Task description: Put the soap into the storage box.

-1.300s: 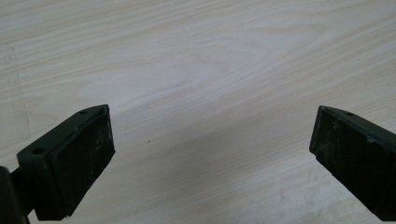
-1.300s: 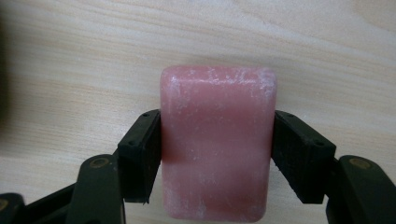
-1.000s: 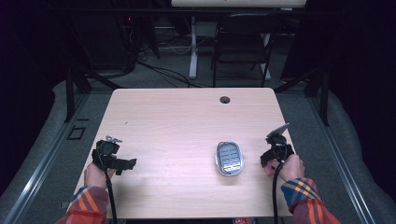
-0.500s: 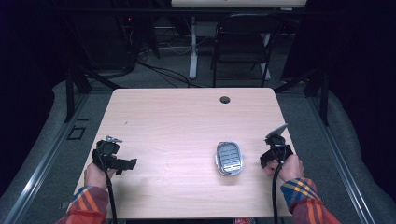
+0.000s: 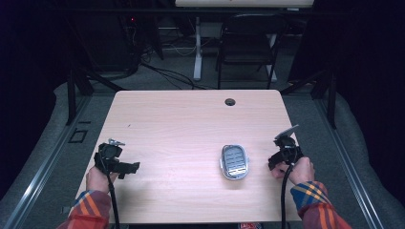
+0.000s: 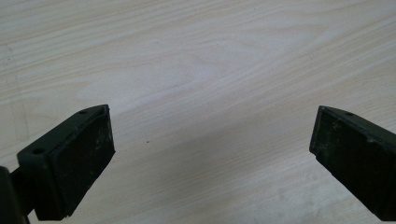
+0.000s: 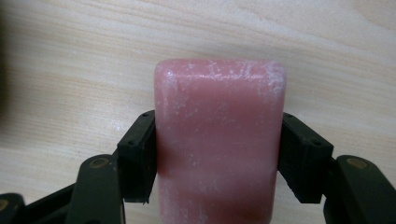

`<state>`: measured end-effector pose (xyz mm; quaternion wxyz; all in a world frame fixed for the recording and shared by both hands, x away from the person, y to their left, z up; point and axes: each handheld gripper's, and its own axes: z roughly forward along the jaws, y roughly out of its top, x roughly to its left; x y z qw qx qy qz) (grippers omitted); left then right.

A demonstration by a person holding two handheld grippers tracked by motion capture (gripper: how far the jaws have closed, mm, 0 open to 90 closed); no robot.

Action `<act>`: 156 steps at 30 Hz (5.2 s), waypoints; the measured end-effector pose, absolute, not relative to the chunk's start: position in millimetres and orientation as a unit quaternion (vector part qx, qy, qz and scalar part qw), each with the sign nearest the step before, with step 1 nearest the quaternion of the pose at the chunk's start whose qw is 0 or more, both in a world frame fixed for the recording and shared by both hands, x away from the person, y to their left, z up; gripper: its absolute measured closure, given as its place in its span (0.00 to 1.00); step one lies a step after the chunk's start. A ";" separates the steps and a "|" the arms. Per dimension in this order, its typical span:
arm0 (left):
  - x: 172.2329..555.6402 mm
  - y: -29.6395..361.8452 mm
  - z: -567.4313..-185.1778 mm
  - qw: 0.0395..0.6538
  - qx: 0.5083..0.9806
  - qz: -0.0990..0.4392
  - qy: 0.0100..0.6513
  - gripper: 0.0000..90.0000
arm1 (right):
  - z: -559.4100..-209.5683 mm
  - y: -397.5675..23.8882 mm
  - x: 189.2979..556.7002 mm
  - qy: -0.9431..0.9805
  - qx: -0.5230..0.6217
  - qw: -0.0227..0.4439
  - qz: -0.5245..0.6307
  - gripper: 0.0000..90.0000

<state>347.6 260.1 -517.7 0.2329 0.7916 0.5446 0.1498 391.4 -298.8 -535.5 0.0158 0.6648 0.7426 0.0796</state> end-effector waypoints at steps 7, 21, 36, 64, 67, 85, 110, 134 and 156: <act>347.9 259.9 -517.6 0.234 0.792 0.150 0.543 0.00 | -528.4 -303.9 391.6 0.754 0.653 0.011 0.070 0.41; 347.1 260.0 -517.0 0.237 0.792 0.151 0.542 0.00 | -513.9 -303.9 389.7 0.762 0.641 0.008 0.087 0.41; 346.9 260.1 -516.9 0.237 0.793 0.151 0.541 0.00 | -497.6 -298.9 387.1 0.773 0.627 0.009 0.092 0.41; 346.8 258.8 -517.5 0.236 0.796 0.149 0.537 0.00 | -471.3 -293.2 388.4 0.783 0.612 0.010 0.112 0.41; 346.8 259.3 -517.9 0.236 0.795 0.149 0.538 0.00 | -467.9 -291.3 388.4 0.783 0.612 0.011 0.115 0.41; 347.3 257.8 -518.4 0.235 0.797 0.148 0.536 0.00 | -447.1 -268.8 391.5 0.796 0.594 0.011 0.121 0.41; 348.5 257.4 -518.8 0.236 0.799 0.146 0.533 0.00 | -451.3 -226.2 398.4 0.822 0.558 -0.003 0.116 0.41; 347.9 257.1 -518.2 0.238 0.801 0.144 0.530 0.00 | -454.9 -190.0 409.9 0.841 0.534 -0.007 0.090 0.41; 348.6 255.6 -518.4 0.239 0.803 0.140 0.527 0.00 | -479.4 -161.5 420.7 0.838 0.539 -0.034 0.083 0.41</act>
